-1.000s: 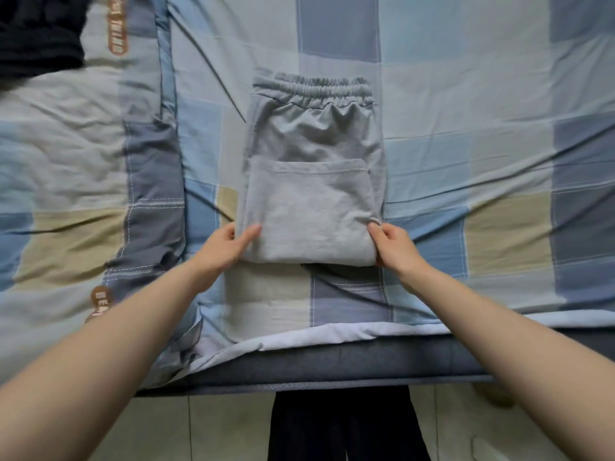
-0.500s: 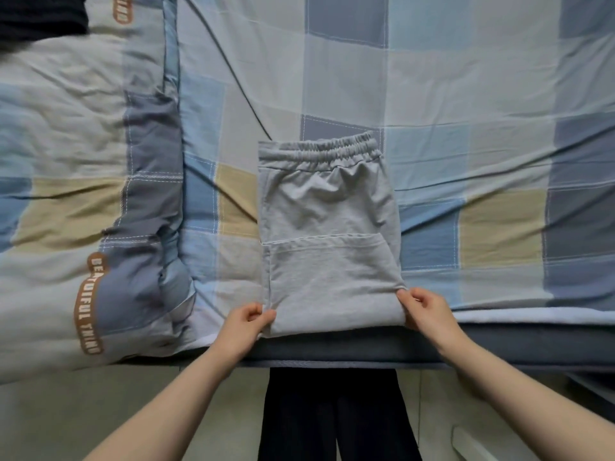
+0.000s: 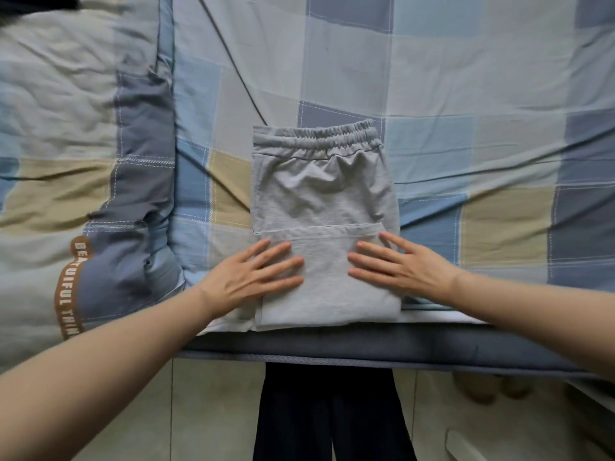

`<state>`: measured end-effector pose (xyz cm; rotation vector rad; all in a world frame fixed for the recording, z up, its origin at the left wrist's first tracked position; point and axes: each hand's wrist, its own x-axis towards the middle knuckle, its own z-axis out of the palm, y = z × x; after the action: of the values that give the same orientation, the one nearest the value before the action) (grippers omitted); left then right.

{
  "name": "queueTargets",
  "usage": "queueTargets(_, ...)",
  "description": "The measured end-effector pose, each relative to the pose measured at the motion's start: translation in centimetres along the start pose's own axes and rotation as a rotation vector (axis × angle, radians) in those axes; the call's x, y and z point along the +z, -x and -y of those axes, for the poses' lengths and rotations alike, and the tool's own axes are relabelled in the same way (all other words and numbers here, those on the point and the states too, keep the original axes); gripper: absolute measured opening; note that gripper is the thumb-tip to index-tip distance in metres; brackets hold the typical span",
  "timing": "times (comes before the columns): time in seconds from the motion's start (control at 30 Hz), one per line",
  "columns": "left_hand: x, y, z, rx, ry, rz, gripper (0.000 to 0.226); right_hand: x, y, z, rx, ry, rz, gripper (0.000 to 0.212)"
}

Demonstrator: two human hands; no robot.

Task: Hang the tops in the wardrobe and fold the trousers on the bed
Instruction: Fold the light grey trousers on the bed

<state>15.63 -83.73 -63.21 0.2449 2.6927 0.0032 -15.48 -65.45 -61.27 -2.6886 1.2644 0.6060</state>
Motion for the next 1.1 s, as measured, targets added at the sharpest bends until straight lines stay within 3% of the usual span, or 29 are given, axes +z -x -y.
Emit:
queueTargets(0.23,0.9,-1.6,1.2,-0.179,0.128,0.125,0.071,1.2,-0.9,-1.1,0.114,-0.235,-0.043,0.054)
queueTargets(0.4,-1.1,-1.1,0.9,-0.139,0.293,0.253,0.092,0.6,0.0,-1.6,0.107,-0.577,0.057,0.056)
queueTargets(0.47,-2.2,-0.9,1.3,-0.096,0.624,0.343,0.088,0.1,0.4,-1.5,0.164,-0.966,0.155,0.06)
queueTargets(0.53,-3.6,-0.6,2.4,-0.172,1.223,0.422,0.061,-0.8,0.5,-1.6,0.345,-1.395,0.116,0.045)
queueTargets(0.6,-4.6,0.1,3.3,-0.383,1.697,0.355,0.036,-1.4,0.6,-1.9,0.604,-1.79,-0.008,0.027)
queueTargets(0.67,-4.5,0.5,3.8,-0.691,1.988,0.217,0.035,-1.6,0.5,-2.2,0.918,-2.082,-0.113,0.01)
queueTargets(0.73,-4.0,-0.1,3.4,-0.968,2.152,0.077,0.046,-1.2,0.0,-2.4,1.146,-2.13,-0.156,0.025)
queueTargets(0.87,-4.3,-3.1,1.2,-1.156,1.914,-0.238,0.027,-1.2,-3.4,-1.5,1.348,-2.046,-0.288,0.047)
queueTargets(0.97,-4.6,-4.3,-0.2,-1.315,1.675,-0.519,0.016,-1.5,-5.1,-1.1,1.508,-1.776,-0.408,0.033)
queueTargets(1.03,-4.6,-4.3,-0.7,-1.37,1.495,-0.635,0.031,-1.6,-4.8,-1.1,1.503,-1.67,-0.554,0.017)
queueTargets(1.1,-4.2,-4.4,-1.3,-1.41,1.398,-0.654,0.041,-1.2,-4.1,-0.9,1.471,-1.62,-0.595,0.017)
